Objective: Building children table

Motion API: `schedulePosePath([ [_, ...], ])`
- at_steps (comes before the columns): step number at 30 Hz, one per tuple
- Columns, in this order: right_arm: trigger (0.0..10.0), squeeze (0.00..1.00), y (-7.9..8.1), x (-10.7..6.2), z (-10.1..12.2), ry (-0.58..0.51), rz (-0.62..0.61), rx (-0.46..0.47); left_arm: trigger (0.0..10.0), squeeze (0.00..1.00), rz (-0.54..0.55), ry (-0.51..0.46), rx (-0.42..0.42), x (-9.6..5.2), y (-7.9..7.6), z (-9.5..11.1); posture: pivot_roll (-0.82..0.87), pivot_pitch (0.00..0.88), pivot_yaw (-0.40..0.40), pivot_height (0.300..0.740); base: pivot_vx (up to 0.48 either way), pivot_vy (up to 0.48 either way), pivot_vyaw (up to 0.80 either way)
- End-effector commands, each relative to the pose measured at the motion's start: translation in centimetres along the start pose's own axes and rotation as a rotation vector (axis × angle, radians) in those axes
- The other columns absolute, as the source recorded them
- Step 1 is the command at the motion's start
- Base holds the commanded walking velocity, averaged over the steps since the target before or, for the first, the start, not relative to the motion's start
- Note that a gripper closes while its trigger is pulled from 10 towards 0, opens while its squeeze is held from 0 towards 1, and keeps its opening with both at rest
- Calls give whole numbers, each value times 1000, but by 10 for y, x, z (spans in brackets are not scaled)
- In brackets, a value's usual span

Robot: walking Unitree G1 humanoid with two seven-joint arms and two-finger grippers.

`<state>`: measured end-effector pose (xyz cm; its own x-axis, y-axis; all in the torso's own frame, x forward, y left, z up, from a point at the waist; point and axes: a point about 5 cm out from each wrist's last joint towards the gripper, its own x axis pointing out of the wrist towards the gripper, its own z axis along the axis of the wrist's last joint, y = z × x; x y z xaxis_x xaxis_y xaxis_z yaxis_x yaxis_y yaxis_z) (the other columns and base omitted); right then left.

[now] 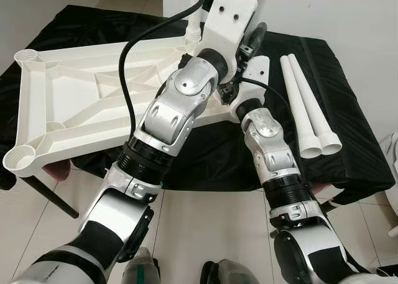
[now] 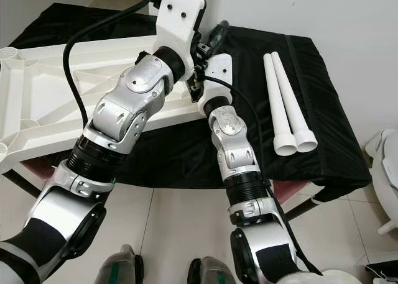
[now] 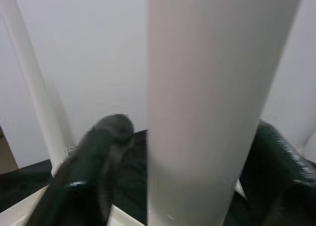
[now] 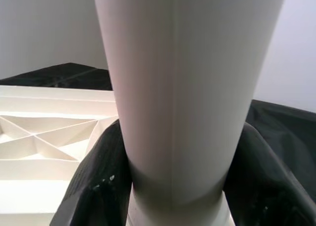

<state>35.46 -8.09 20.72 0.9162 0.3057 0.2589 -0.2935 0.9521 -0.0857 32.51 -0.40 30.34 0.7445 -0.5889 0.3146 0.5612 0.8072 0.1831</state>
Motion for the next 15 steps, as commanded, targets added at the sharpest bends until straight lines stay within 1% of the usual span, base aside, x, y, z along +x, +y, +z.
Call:
schedulePosePath([
  [1,10000,0,4,3,8,-34,13,-7,10000,1000,-36,15,-14,-1,-5,-4,44,0,-56,740,0,0,0],
  [5,10000,0,3,3,7,-30,8,-8,10000,980,-30,21,2,-1,-5,-3,44,0,-56,740,0,0,0],
  [6,10000,0,3,3,7,-30,8,-10,10000,0,-28,23,7,-1,-4,-3,44,0,-56,740,0,0,0],
  [9,10000,0,3,3,7,-34,5,-21,10000,0,-58,0,-59,0,-7,4,45,0,-55,740,0,0,0],
  [10,10000,0,3,3,7,-34,5,-21,10000,0,-58,0,-59,0,-7,4,45,0,-55,740,0,0,0],
  [11,10000,0,3,4,7,-35,4,-26,10000,0,-66,-8,-78,0,-7,6,45,0,-55,740,0,0,0],
  [13,10000,0,3,4,7,-35,4,-26,10000,0,-66,-8,-78,0,-7,6,45,0,-55,740,0,0,0],
  [14,10000,0,2,4,7,-34,4,-30,10000,0,-78,-24,-107,0,-7,12,45,0,-55,740,0,0,0],
  [15,10000,0,2,4,7,-34,4,-30,10000,0,-78,-24,-107,0,-7,12,45,0,-55,740,0,0,0],
])
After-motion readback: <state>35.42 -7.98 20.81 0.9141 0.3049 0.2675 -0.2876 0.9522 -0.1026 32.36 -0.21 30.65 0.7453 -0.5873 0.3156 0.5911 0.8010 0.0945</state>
